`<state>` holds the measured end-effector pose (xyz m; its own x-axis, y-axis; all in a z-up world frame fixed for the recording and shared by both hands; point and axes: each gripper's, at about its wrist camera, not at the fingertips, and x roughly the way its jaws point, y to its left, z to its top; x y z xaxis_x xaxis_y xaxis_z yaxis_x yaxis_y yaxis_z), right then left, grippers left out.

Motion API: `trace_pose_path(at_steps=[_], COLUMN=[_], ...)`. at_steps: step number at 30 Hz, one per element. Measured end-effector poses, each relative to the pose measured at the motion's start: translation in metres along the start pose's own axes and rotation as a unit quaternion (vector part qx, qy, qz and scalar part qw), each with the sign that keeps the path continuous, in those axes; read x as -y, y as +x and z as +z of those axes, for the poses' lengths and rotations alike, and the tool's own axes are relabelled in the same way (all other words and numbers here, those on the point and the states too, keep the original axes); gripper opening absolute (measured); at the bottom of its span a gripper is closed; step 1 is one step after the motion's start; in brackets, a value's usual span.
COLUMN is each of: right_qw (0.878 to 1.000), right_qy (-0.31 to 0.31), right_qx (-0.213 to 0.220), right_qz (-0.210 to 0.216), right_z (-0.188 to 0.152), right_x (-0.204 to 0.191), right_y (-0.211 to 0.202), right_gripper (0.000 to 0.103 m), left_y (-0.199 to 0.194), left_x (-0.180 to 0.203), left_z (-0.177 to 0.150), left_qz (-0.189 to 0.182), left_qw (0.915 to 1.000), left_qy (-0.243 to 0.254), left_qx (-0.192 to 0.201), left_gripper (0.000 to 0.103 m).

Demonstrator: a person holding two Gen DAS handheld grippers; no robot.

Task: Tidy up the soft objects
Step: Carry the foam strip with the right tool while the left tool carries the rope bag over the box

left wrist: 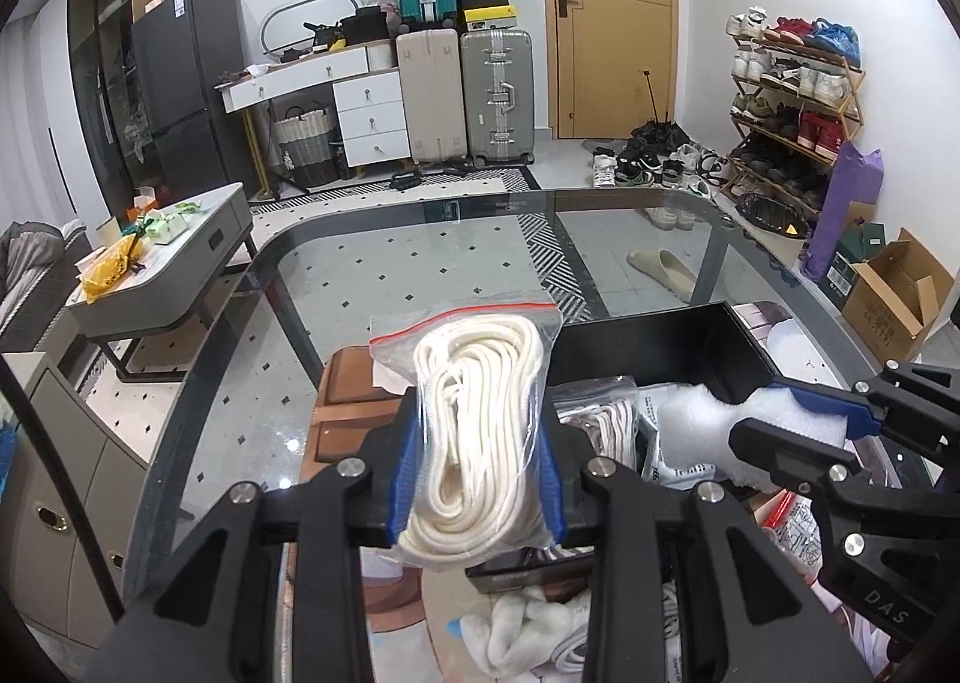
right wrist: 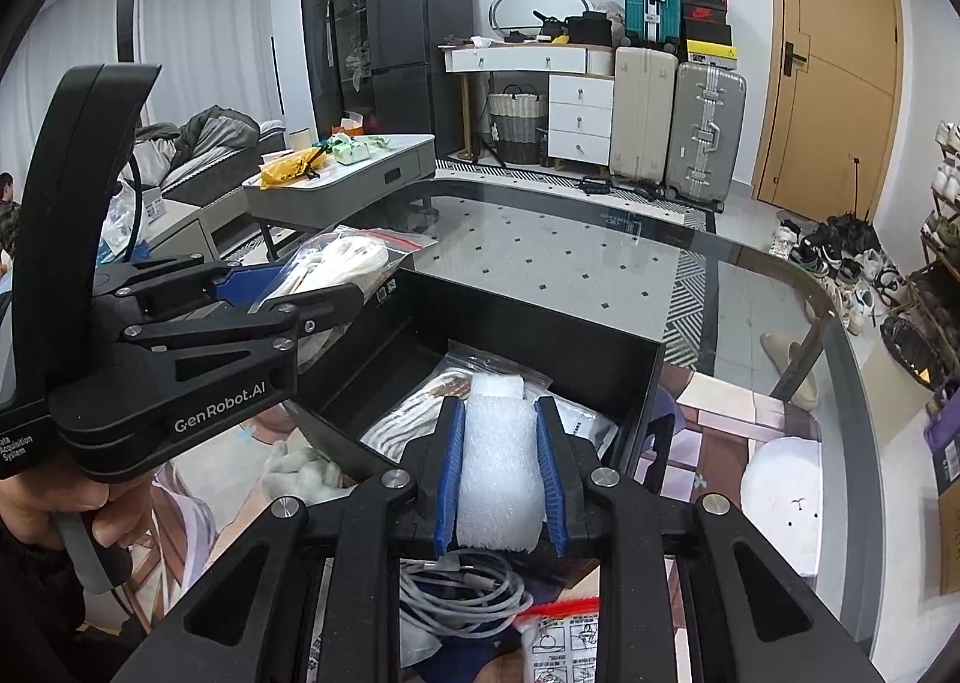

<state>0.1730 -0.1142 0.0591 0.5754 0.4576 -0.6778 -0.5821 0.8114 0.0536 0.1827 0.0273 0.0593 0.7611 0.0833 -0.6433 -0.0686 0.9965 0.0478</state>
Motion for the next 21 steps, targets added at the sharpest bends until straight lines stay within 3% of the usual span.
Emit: trace_pose_path(at_steps=[21], right_qw=[1.0], right_qy=[0.019], right_qx=[0.018], right_qz=[0.005], right_z=[0.015], right_x=[0.016], right_y=[0.023], right_gripper=[0.022], left_y=[0.02], left_x=[0.013], left_z=[0.003], left_qz=[-0.071], left_qw=[0.9975], left_qy=[0.001], left_qx=[-0.008], left_gripper=[0.032])
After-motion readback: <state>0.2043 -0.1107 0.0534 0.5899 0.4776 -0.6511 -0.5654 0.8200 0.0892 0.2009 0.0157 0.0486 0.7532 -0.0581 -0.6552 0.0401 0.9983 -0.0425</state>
